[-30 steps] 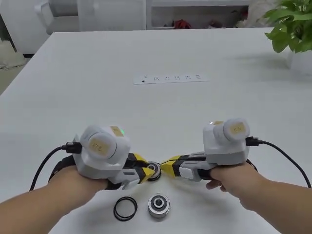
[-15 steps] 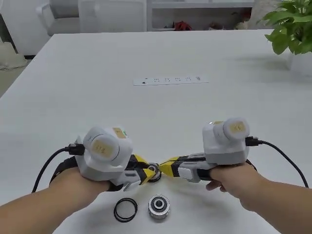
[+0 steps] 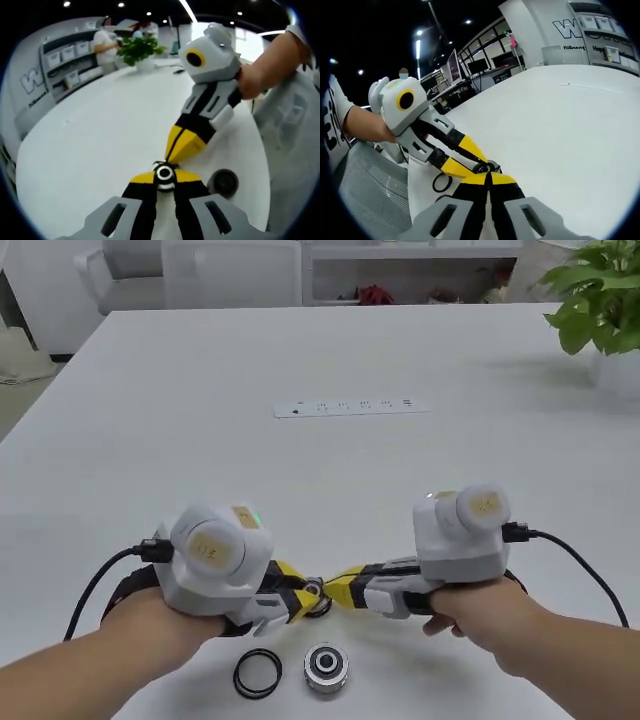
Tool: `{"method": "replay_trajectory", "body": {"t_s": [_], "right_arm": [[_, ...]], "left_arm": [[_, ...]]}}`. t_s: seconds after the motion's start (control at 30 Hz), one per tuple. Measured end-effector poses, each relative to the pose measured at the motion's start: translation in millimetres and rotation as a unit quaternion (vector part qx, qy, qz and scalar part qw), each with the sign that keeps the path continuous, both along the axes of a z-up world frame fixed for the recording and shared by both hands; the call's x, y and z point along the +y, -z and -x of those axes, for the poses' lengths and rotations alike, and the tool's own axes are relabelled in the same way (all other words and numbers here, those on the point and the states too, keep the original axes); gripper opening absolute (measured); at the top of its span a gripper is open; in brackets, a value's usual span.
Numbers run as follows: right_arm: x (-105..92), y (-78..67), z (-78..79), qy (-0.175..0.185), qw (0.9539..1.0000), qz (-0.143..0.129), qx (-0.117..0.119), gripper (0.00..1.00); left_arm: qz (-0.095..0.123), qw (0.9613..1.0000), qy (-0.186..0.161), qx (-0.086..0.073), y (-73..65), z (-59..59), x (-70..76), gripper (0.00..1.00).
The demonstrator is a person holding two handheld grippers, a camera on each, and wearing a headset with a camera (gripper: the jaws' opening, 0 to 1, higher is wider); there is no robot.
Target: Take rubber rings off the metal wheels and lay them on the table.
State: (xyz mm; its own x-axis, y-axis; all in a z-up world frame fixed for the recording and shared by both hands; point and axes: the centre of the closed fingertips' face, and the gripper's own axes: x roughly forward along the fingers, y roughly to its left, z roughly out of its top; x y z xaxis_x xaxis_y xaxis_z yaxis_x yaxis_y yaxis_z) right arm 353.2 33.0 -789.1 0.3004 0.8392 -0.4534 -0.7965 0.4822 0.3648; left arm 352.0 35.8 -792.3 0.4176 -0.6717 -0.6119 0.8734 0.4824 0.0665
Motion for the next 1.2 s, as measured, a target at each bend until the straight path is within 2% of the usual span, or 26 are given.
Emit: {"method": "replay_trajectory", "body": {"t_s": [0.23, 0.3, 0.37, 0.53, 0.67, 0.83, 1.03, 1.2], "right_arm": [[5.5, -3.3, 4.8, -0.012, 0.9999, -0.007, 0.001, 0.00], [11.6, -11.0, 8.2, -0.020, 0.9994, -0.028, 0.003, 0.00], [11.2, -10.3, 8.3, -0.024, 0.9995, -0.019, -0.003, 0.00], [5.1, -4.3, 6.2, -0.013, 0.9998, -0.016, 0.004, 0.00], [3.1, -5.3, 2.5, 0.001, 0.9996, -0.024, 0.014, 0.00], [2.9, -6.1, 2.6, 0.004, 0.9992, -0.031, 0.023, 0.00], [2.8, -8.9, 1.5, 0.009, 0.9989, -0.038, 0.028, 0.00], [2.7, -11.7, -0.6, 0.013, 0.9983, -0.049, 0.030, 0.00]], "left_arm": [[-0.001, 1.0000, 0.002, -0.001, 0.2, 1.4, -0.6, 0.12], [-0.002, 1.0000, 0.001, -0.001, 0.3, 2.0, -0.9, 0.12], [-0.001, 1.0000, 0.001, -0.001, 0.4, 2.5, -0.8, 0.12], [-0.002, 1.0000, 0.001, 0.000, 0.6, 3.1, -1.3, 0.13], [0.003, 1.0000, 0.006, -0.001, 0.4, 3.2, -1.0, 0.13], [0.014, 0.9998, 0.006, 0.011, -0.1, 2.7, -1.6, 0.14], [0.011, 0.9998, 0.017, 0.007, -2.8, 4.1, -0.7, 0.16], [0.019, 0.9995, 0.022, 0.008, -9.3, 8.4, 2.9, 0.20]]}}
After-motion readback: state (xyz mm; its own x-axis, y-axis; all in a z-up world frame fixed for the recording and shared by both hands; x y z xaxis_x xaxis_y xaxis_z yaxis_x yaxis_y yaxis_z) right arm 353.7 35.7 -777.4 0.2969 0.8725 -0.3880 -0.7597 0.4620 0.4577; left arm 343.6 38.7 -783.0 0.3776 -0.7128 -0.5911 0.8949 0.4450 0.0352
